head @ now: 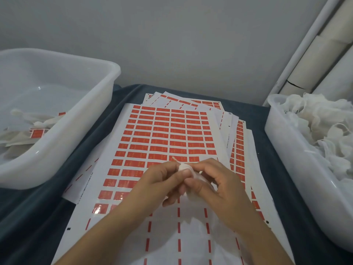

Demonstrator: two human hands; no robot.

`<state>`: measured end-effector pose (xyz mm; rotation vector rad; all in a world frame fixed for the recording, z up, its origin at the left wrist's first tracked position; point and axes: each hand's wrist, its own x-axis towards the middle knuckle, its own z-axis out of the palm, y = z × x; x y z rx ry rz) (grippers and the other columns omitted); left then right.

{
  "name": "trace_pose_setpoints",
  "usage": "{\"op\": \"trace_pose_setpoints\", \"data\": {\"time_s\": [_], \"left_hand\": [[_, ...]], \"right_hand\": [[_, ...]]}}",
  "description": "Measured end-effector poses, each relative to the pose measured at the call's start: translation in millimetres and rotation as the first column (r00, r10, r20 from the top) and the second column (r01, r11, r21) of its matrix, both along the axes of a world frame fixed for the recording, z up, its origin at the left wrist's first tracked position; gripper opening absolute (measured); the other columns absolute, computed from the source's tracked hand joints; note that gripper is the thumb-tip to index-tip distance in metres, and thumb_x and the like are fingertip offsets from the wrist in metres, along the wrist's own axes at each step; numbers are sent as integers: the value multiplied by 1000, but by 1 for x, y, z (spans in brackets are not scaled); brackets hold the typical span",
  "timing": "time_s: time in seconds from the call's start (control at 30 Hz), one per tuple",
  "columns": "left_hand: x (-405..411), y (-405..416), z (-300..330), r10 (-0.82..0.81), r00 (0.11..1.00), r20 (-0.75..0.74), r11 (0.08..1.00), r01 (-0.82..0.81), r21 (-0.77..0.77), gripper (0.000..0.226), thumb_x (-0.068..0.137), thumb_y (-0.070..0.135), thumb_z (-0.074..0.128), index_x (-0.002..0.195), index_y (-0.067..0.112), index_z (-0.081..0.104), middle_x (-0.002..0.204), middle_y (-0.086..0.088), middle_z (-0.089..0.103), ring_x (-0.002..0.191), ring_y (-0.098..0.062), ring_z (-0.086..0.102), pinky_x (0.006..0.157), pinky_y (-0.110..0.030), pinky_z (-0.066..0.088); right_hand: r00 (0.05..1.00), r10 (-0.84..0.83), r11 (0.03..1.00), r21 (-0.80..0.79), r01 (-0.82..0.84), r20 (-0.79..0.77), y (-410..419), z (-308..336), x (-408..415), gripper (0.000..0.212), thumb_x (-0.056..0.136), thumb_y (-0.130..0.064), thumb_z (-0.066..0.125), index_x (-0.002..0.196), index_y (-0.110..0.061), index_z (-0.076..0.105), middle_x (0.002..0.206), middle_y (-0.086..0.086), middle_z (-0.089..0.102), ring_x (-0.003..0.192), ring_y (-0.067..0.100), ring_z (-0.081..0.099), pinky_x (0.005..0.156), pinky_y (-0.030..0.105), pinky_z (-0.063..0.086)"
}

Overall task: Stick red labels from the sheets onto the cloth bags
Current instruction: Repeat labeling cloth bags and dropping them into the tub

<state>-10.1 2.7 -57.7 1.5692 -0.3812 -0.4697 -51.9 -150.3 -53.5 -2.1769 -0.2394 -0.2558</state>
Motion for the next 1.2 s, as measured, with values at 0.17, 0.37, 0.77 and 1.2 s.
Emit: {"op": "trace_pose_setpoints", "data": {"time_s": [0.17,0.37,0.77,1.2], "left_hand": [[-3,-3,-1,94,965,243,991,-115,73,25,71,45,51,71,22,62,50,5,59,35,-6,48,43,-15,45],[-5,-3,5,203,944,259,978,-209,-4,27,66,40,56,81,19,45,54,4,64,32,-10,48,33,-14,39],[5,8,7,-207,892,-401,882,-8,-471,19,70,23,72,84,16,62,61,-4,54,42,-9,43,35,-13,35],[-6,-8,-1,139,924,356,977,-186,100,33,67,62,44,74,32,57,67,25,60,65,5,56,54,-4,42]], "right_hand": [[997,-67,998,1,67,29,-2,2,0,7,76,-48,54,79,-52,51,89,-45,54,97,-16,50,77,-5,35],[996,-82,996,21,82,-20,-2,5,-2,12,74,-57,53,74,-44,55,89,-27,59,92,-6,53,74,0,40],[902,151,776,614,145,-404,9,18,-7,16,65,-41,59,74,-41,72,73,-19,67,73,-4,63,64,10,51],[942,-58,821,521,234,-332,7,7,-2,26,66,-43,57,82,-25,65,73,-25,66,79,-11,61,56,2,44]]}}
